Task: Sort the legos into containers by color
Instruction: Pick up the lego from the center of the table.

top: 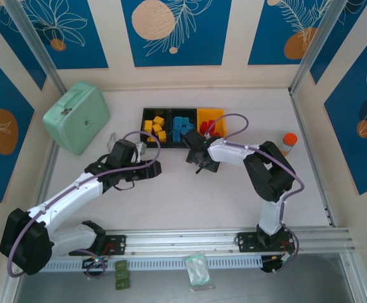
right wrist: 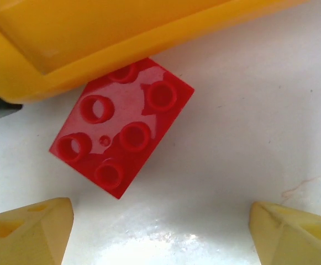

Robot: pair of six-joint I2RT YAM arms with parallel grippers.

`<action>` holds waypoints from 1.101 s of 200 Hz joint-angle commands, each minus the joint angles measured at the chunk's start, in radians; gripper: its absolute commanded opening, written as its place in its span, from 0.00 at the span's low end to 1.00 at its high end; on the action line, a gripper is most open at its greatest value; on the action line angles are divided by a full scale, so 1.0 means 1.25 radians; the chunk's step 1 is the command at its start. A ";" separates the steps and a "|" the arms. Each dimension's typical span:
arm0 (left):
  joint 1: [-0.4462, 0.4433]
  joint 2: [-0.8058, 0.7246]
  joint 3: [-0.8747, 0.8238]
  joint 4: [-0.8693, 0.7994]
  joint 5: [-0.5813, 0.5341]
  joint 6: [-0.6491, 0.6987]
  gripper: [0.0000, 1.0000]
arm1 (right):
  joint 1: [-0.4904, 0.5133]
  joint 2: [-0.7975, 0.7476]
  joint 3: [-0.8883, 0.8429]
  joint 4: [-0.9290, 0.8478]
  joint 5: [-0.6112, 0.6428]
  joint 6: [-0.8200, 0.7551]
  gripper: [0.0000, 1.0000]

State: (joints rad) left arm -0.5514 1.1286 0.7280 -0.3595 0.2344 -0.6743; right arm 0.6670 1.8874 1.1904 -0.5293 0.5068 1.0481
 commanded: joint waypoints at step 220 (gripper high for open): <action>-0.008 0.037 -0.019 0.024 0.002 -0.018 0.66 | -0.024 -0.052 -0.028 0.088 0.076 0.013 0.72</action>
State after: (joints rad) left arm -0.5522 1.1782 0.7105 -0.3431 0.2310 -0.6842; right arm 0.6044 1.8355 1.1206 -0.4282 0.5369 1.0847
